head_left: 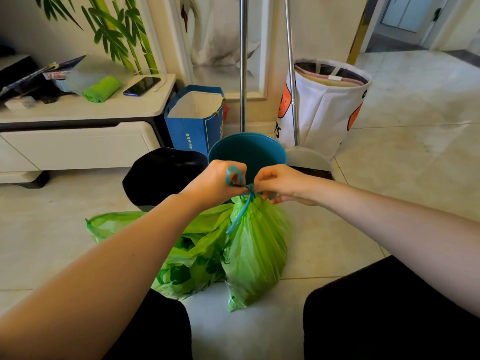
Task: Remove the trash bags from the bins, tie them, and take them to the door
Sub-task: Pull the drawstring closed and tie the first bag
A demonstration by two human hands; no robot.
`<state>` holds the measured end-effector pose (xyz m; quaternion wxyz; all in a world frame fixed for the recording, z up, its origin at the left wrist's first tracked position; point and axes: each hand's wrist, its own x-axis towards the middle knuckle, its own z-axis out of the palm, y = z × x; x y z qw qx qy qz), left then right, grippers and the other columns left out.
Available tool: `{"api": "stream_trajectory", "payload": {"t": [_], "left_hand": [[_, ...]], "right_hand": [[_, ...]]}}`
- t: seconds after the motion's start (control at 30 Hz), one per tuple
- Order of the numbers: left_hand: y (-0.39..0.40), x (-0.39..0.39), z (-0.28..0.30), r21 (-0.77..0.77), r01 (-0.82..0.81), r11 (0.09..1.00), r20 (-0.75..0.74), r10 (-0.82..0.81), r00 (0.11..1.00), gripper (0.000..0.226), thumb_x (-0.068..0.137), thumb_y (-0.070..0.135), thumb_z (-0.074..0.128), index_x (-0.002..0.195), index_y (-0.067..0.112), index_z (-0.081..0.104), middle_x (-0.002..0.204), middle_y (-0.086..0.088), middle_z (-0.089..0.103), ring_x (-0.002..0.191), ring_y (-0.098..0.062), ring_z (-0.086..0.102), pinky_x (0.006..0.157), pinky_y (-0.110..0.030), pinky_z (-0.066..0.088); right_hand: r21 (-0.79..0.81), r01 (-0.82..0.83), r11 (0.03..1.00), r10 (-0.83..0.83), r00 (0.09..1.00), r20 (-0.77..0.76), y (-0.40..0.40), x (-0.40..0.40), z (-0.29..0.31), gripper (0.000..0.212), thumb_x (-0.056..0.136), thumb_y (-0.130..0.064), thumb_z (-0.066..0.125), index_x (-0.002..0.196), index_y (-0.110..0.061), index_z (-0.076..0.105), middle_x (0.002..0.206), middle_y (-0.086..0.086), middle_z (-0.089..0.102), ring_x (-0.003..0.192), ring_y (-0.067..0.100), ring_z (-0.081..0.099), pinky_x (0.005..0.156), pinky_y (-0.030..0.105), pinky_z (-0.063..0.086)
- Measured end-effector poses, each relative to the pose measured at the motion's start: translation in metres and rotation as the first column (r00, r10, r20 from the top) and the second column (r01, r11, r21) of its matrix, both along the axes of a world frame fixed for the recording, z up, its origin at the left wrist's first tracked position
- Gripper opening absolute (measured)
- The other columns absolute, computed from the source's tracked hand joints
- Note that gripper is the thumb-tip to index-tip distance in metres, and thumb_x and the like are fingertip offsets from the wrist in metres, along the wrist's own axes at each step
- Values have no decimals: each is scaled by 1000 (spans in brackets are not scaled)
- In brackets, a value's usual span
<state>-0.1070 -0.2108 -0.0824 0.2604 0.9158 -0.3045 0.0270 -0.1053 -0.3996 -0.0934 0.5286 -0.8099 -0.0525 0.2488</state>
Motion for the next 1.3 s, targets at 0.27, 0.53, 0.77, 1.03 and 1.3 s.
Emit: {"api": "stream_trajectory", "payload": {"t": [0.27,0.53,0.77,1.03,1.3], "left_hand": [[0,0,-2,-5,-34,999,-49,33,998,18,76,17,76,74,10,60,74,1,65,67,-12,60,58,-17,44],[5,1,-4,-28,-27,999,-69,25,997,19,76,16,78,71,15,59,73,4,65,67,-10,61,57,-13,46],[12,7,-9,-23,-54,998,-187,49,981,19,73,21,81,68,23,62,77,0,69,74,-15,67,68,-34,57],[12,6,-4,-16,-41,999,-430,31,902,16,74,23,81,71,11,70,68,-7,69,60,-10,62,60,-21,53],[2,0,-29,301,117,946,-491,49,870,14,77,25,77,73,13,70,63,-3,65,56,-8,58,61,-19,49]], "right_hand": [[57,74,996,-75,997,16,4,3,0,17,88,-10,58,74,-18,57,73,4,61,67,14,58,55,22,47],[-121,-123,985,130,990,50,-13,7,17,9,85,-17,67,89,-24,63,73,0,64,59,6,56,61,23,47],[-343,149,927,-29,943,331,-48,25,17,26,91,-29,56,73,-14,67,57,4,50,53,18,45,56,28,40],[381,503,776,-274,812,-515,-62,21,28,33,99,-16,31,95,-5,63,74,8,75,57,15,72,53,27,59],[158,708,688,-521,634,-571,-79,30,1,35,103,-18,21,96,6,46,82,22,68,57,33,71,55,44,58]]}}
